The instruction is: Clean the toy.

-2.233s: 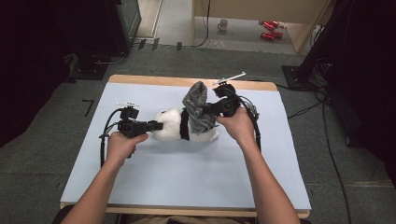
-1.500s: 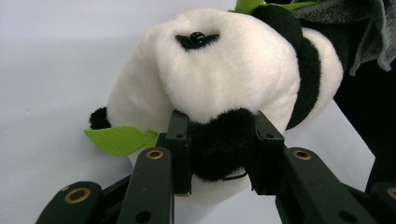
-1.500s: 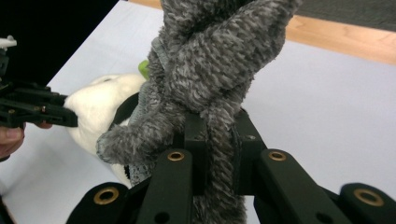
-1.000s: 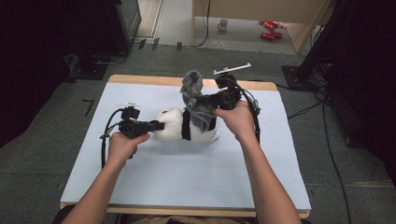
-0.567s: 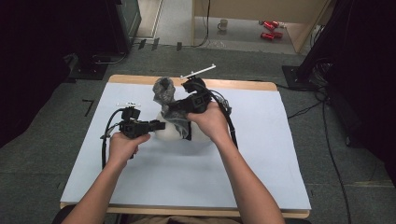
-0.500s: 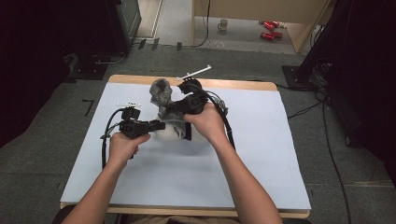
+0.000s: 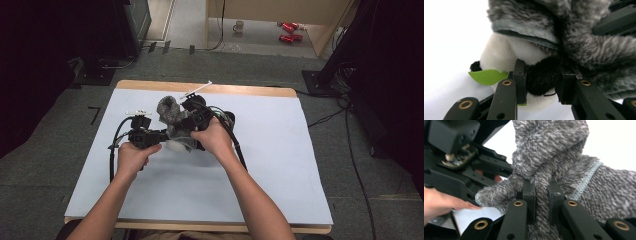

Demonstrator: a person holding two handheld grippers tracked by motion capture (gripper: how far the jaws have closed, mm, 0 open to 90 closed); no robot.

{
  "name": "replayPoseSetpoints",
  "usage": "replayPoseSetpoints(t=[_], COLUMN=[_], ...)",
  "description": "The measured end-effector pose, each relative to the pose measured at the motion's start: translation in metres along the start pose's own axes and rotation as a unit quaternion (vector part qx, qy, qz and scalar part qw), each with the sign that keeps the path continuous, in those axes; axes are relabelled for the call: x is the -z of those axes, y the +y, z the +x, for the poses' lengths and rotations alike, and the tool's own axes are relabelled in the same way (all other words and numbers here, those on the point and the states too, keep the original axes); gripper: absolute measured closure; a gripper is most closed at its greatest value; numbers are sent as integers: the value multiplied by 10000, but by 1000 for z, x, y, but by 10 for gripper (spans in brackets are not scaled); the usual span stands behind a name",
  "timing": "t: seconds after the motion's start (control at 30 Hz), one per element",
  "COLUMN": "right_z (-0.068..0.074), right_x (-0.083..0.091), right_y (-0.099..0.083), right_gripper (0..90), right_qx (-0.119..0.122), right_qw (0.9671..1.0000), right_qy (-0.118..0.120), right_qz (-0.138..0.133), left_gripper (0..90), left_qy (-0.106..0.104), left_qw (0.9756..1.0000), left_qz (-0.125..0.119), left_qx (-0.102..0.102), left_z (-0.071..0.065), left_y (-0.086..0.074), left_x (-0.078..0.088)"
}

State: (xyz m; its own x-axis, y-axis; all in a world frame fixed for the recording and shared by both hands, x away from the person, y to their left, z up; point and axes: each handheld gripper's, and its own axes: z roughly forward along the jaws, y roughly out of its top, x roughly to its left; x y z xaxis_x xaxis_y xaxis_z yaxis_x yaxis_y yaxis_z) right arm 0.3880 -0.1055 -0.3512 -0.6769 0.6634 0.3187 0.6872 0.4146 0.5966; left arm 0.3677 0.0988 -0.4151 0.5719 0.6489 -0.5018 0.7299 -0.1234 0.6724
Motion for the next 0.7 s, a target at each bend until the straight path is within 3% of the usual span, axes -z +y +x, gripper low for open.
replayPoseSetpoints(t=[0.1,0.33,0.53,0.7], right_z=[-7,-31,-36,-49], right_x=[4,30,49,65], right_y=[-5,-26,-34,-41], right_gripper=[807,806,806,806], right_qx=[22,-291,-211,-394], right_qw=[10000,9992,9987,9979], right_qy=[-70,-276,-452,-490], right_qz=[-8,-46,-45,-146], left_gripper=[671,672,672,673], left_qy=[17,-13,2,-5], left_qw=[10000,9999,9999,9999], left_qz=[50,8,-21,-28], left_qx=[25,122,99,122], left_z=[3,8,9,10], left_y=[0,0,1,2], left_x=[0,0,0,0])
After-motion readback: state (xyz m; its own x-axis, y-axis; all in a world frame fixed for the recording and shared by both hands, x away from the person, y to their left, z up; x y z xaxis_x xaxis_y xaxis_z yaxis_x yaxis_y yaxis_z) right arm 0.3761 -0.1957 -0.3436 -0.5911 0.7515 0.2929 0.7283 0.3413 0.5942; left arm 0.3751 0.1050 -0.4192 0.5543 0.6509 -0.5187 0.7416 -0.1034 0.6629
